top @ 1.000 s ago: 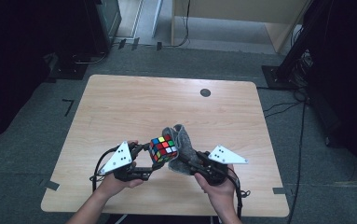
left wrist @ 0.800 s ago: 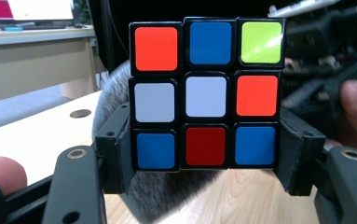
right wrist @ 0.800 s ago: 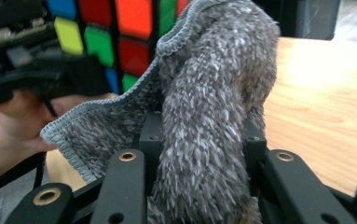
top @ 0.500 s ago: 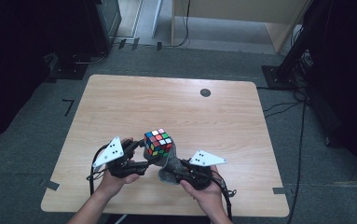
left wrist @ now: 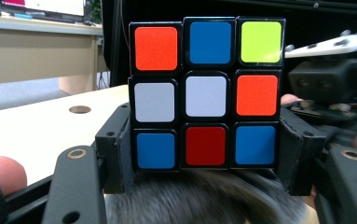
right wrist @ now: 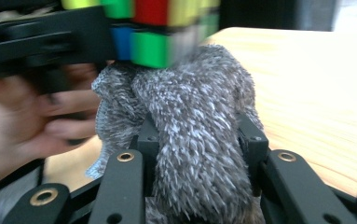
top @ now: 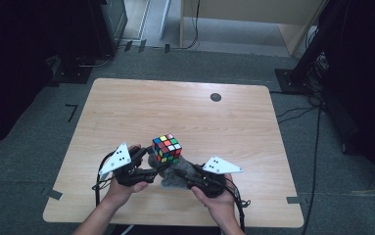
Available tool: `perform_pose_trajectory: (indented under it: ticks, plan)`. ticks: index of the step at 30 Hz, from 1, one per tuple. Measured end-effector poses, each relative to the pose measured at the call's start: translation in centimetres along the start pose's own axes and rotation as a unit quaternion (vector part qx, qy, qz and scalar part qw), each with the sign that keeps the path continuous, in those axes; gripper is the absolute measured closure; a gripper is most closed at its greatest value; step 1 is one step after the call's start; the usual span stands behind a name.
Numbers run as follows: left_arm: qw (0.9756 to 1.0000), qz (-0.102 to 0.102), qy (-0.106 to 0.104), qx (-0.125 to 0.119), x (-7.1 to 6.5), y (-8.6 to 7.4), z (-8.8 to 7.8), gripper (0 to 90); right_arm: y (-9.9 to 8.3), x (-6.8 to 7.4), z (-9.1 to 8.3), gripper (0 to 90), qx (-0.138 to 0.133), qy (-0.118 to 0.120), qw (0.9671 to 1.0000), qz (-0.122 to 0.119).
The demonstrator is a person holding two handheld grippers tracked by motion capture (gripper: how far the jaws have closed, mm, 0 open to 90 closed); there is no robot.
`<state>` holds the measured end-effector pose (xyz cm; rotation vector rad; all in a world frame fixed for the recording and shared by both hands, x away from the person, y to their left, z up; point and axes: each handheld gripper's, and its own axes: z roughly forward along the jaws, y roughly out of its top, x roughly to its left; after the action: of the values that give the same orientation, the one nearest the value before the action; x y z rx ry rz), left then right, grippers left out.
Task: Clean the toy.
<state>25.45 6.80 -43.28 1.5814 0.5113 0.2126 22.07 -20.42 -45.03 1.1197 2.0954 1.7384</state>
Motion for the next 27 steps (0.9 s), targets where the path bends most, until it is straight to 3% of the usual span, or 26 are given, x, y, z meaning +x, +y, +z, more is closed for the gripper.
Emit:
perform_pose_trajectory:
  ticks: [1, 3, 9, 12, 15, 18, 20, 23, 25, 27]
  plan:
    - [1.0, -0.002, 0.0, 0.001, 0.0, 0.0, 0.0, 34.5, -0.2, -0.5, -0.2, 63.0, -0.007, 0.004, 0.9999, 0.015]
    - [1.0, 0.001, -0.003, 0.002, -0.1, -0.1, 0.1, 34.5, -0.3, -0.6, -0.1, 62.9, -0.006, 0.01, 0.9997, 0.02]
    - [0.9999, 0.004, -0.009, 0.009, -0.6, -0.4, 0.6, 34.5, -0.4, 1.7, 1.0, 61.5, 0.021, 0.037, 0.9987, -0.027]
    - [0.9999, 0.007, -0.005, 0.008, -0.6, -0.4, 0.5, 34.5, -0.2, 1.2, 0.6, 60.6, 0.017, 0.026, 0.9992, -0.023]
    - [0.9999, 0.008, -0.004, 0.008, -0.4, -0.4, 0.4, 34.5, -0.1, -0.2, -0.2, 60.6, 0.004, -0.007, 1.0, 0.0]
    - [0.9999, 0.013, 0.0, 0.011, -0.4, -0.4, 0.4, 34.5, -0.2, -1.3, -0.7, 60.4, -0.007, -0.042, 0.9987, 0.027]
    - [0.9999, 0.012, 0.0, 0.011, -0.4, -0.4, 0.4, 34.5, -0.3, -1.5, -0.8, 60.3, -0.008, -0.049, 0.9981, 0.036]
    - [1.0, 0.002, 0.0, 0.009, -0.3, -0.5, 0.5, 34.5, -0.5, -1.0, -0.3, 60.2, 0.003, -0.034, 0.9992, 0.021]
    - [1.0, -0.001, 0.0, 0.009, -0.4, -0.5, 0.7, 34.5, -0.4, 0.7, 0.3, 59.7, 0.008, 0.013, 0.9999, -0.001]
    - [1.0, -0.003, -0.001, 0.005, -0.6, -0.5, 0.7, 34.5, -0.1, 1.8, 0.4, 59.6, 0.013, 0.017, 0.9992, -0.035]
